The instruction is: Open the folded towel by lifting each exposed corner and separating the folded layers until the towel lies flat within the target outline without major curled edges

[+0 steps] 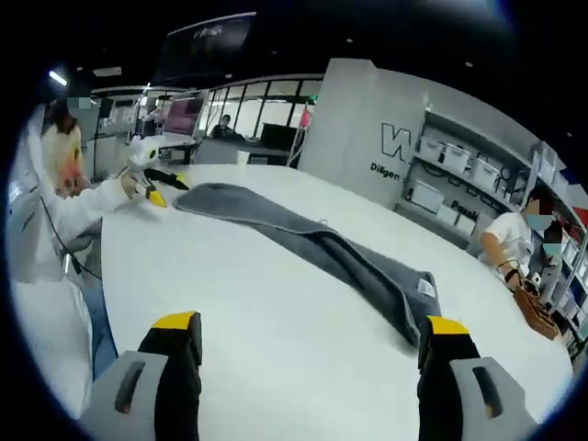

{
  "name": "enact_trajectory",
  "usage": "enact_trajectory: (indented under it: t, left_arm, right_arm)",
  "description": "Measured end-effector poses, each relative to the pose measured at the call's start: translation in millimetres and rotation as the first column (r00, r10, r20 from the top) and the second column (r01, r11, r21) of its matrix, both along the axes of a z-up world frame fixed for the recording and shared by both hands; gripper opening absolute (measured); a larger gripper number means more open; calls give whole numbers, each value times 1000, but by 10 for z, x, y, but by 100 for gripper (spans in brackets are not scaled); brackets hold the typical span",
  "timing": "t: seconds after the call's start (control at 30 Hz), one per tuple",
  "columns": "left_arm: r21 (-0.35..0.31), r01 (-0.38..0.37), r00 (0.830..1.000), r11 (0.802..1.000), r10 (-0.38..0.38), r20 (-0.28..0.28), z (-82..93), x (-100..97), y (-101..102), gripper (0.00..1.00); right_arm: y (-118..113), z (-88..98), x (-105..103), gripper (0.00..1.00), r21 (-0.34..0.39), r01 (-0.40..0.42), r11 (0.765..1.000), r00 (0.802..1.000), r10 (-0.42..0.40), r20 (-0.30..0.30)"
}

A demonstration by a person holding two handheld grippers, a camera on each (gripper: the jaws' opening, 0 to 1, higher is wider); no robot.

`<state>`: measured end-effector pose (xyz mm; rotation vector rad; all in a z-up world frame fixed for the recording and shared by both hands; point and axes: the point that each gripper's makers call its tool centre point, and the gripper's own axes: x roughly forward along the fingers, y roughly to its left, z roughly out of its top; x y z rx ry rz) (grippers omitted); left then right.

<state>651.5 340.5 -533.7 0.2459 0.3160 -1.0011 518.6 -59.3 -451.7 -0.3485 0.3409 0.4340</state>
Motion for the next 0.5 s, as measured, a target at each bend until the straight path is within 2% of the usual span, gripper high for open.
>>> enact_trajectory:
  t: [0.07, 0.23, 0.4, 0.5]
  left_arm:
    - [39, -56, 998, 998, 57, -25, -76, 93, 54, 48]
    - [68, -36, 997, 997, 40, -63, -147, 132, -35, 34]
    - [157, -31, 995, 987, 46, -92, -276, 158, -71, 25]
    - [154, -34, 993, 988, 51, -107, -281, 162, -81, 19]
  right_arm:
    - [50, 8, -12, 99, -7, -10, 1000, 1000, 10, 7]
    - [104, 10, -54, 99, 0, -28, 1000, 1000, 28, 14]
    - [65, 0, -80, 99, 4, -19, 1000, 1000, 19, 14]
    - [33, -18, -90, 99, 4, -13, 1000, 1000, 13, 10]
